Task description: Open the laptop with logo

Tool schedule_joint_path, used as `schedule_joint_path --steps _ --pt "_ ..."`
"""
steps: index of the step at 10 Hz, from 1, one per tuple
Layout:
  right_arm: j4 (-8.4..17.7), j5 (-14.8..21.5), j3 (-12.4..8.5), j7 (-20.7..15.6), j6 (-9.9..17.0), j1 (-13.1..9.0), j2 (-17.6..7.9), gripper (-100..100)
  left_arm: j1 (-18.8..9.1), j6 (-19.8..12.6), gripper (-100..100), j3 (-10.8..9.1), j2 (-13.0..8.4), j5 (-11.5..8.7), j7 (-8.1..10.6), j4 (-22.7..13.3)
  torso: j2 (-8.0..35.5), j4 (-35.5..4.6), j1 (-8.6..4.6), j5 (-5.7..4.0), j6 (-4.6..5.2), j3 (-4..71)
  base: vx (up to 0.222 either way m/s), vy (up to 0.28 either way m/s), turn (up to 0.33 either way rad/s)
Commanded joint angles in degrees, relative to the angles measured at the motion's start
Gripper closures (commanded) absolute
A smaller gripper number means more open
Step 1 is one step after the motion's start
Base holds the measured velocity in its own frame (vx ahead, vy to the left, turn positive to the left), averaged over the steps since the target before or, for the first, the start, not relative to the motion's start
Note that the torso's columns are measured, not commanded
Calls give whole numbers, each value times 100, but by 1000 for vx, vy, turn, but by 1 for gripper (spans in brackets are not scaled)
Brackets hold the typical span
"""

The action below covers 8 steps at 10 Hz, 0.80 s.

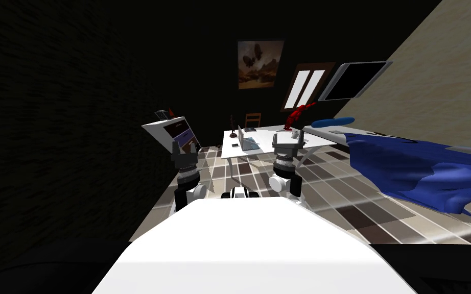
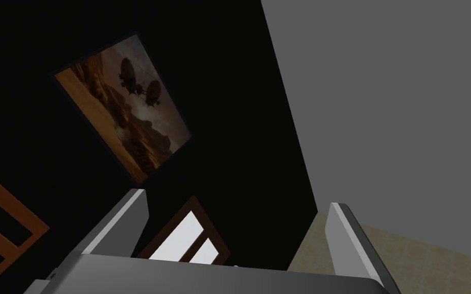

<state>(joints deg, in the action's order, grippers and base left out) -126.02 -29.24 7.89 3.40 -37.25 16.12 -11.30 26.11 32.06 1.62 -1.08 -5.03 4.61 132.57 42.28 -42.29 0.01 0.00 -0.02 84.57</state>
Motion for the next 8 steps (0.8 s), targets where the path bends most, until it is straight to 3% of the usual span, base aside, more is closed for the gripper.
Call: schedule_joint_path --steps 1,3,4,6,7,8 --pt "111 -457 138 73 -101 -243 -30 -100 0 0 0 0 0 0 0 0 0 1 -1 0 2 1 13 7 76" --pt "111 -716 138 73 -101 -243 -30 -100 0 0 0 0 0 0 0 0 -1 1 -2 0 3 1 9 2 20" --pt "191 -932 228 126 -171 -411 -47 -100 0 0 0 0 0 0 0 0 2 0 -3 -1 3 -1 10 4 66" --pt "191 -1138 228 126 -171 -411 -47 -100 0 0 0 0 0 0 0 0 0 0 -1 0 2 0 9 3 23" --pt "275 -1371 317 180 -241 -580 -63 -100 0 0 0 0 0 0 0 0 2 0 -2 0 3 -1 11 6 61" --pt "275 -1530 317 180 -241 -580 -63 -100 0 0 0 0 0 0 0 0 -1 0 0 0 0 1 13 5 51"
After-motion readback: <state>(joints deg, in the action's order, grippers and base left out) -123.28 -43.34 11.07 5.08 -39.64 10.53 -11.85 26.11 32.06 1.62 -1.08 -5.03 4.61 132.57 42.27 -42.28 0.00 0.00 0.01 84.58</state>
